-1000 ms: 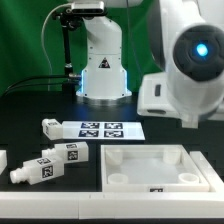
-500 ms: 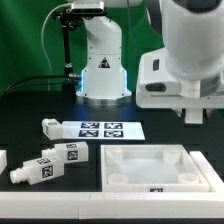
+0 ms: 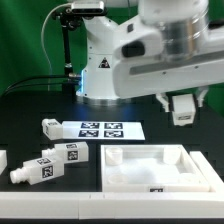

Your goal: Assemble one leg

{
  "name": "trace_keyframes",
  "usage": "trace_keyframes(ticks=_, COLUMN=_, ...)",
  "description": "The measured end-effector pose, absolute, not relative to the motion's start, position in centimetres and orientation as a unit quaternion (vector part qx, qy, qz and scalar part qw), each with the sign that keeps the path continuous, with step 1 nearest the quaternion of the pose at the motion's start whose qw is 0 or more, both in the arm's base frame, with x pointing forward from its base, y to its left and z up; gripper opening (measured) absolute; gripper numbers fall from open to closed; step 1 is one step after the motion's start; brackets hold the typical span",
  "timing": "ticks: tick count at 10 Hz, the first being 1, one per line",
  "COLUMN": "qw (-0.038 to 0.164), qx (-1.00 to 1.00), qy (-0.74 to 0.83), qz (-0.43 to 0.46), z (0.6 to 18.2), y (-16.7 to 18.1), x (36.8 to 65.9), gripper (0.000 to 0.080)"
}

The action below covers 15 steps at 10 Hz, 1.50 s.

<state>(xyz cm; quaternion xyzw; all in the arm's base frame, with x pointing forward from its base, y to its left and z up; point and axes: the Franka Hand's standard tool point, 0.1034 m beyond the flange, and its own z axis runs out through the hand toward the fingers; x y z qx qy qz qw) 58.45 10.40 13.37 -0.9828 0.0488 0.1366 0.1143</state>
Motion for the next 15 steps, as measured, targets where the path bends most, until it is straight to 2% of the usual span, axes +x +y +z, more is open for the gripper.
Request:
trace_keyframes(ticks=2, qw=0.106, qx=-0.990, qy=0.057, qz=0.078, z=13.0, y=9.9, x=58.1, gripper=0.0285)
trace_keyframes(ticks=3, qw=0.096, qx=-0.994, qy=0.043, qz=0.024, z=12.3, y=9.9, x=58.7, gripper=0.0285)
trace_keyframes(ticks=4, qw=0.082, qx=-0.996, qy=0.020, qz=-0.006, z=10.4, y=9.9, x=58.0, gripper=0.0285)
trace_keyframes(ticks=6, qw=0.065, qx=-0.994, qy=-0.034, qz=-0.079, z=11.0, y=8.5, x=60.5, gripper=0.0285)
trace_keyframes(ticks=7, qw=0.050, qx=-0.987, qy=-0.056, qz=-0.142, z=11.2, y=8.4, x=61.9, gripper=0.0285)
trace_keyframes(ticks=10, qw=0.026, qx=-0.972, qy=-0.061, qz=-0.227, z=10.9, y=7.6, x=62.1, gripper=0.0285)
trace_keyframes(ticks=12, qw=0.029, qx=-0.972, qy=-0.060, qz=-0.225, z=10.8, y=8.2, x=62.0, gripper=0.0285)
trace_keyframes(ticks=15, qw=0.034, qx=-0.968, qy=-0.070, qz=-0.237, z=10.4, y=11.1, x=61.8, gripper=0.0285)
